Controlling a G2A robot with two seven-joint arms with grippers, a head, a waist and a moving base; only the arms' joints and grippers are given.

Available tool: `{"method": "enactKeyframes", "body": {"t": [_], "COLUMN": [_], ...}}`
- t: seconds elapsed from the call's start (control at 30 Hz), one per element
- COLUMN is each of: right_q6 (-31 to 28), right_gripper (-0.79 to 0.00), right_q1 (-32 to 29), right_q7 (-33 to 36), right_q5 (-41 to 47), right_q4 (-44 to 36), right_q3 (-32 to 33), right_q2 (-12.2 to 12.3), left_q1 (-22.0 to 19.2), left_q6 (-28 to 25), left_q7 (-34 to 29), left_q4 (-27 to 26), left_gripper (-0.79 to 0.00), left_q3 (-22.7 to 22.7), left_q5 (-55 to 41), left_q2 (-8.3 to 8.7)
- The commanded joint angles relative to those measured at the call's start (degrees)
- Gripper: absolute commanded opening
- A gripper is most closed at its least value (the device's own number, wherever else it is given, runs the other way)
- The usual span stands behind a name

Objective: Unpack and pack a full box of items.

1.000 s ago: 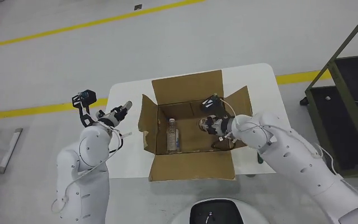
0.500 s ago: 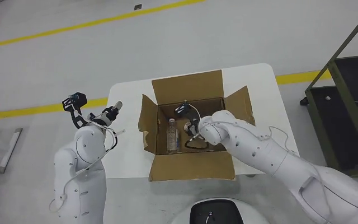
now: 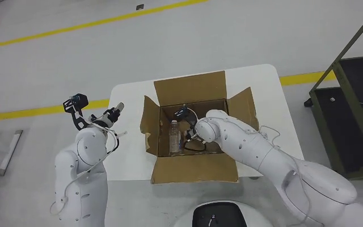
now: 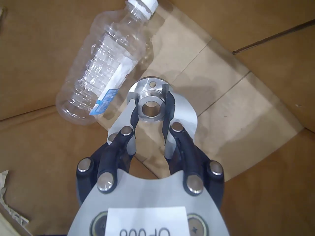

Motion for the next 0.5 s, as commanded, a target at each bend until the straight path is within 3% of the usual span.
{"method": "enactKeyframes", "body": {"t": [0.0, 0.13, 0.33, 0.4, 0.47], "right_q6": [-0.3, -1.0, -1.6, -1.9, -1.9], "right_gripper": [-0.499, -0.456, -0.465, -0.489, -0.591], "right_q1": [0.2, 0.7, 1.7, 2.4, 2.9], "right_q7": [-0.1, -0.3, -1.6, -3.2, -4.8], "right_q5": [0.0, 0.0, -0.4, -0.5, -1.3], "right_q4": [1.2, 3.5, 5.0, 3.8, 1.4], "right_q3": [-0.1, -0.2, 0.5, 1.5, 2.9], "right_q2": [-0.6, -1.8, -3.0, -2.9, -2.2], "left_q1": [0.0, 0.0, 0.0, 0.0, 0.0], "left_q6": [0.0, 0.0, 0.0, 0.0, 0.0], "left_q7": [0.0, 0.0, 0.0, 0.0, 0.0], "left_q4": [0.0, 0.0, 0.0, 0.0, 0.0], "left_gripper": [0.000, 0.000, 0.000, 0.000, 0.000], "left_q3": [0.0, 0.0, 0.0, 0.0, 0.0], "left_q5": [0.0, 0.0, 0.0, 0.0, 0.0], "left_q2": [0.00, 0.00, 0.00, 0.00, 0.00]}}
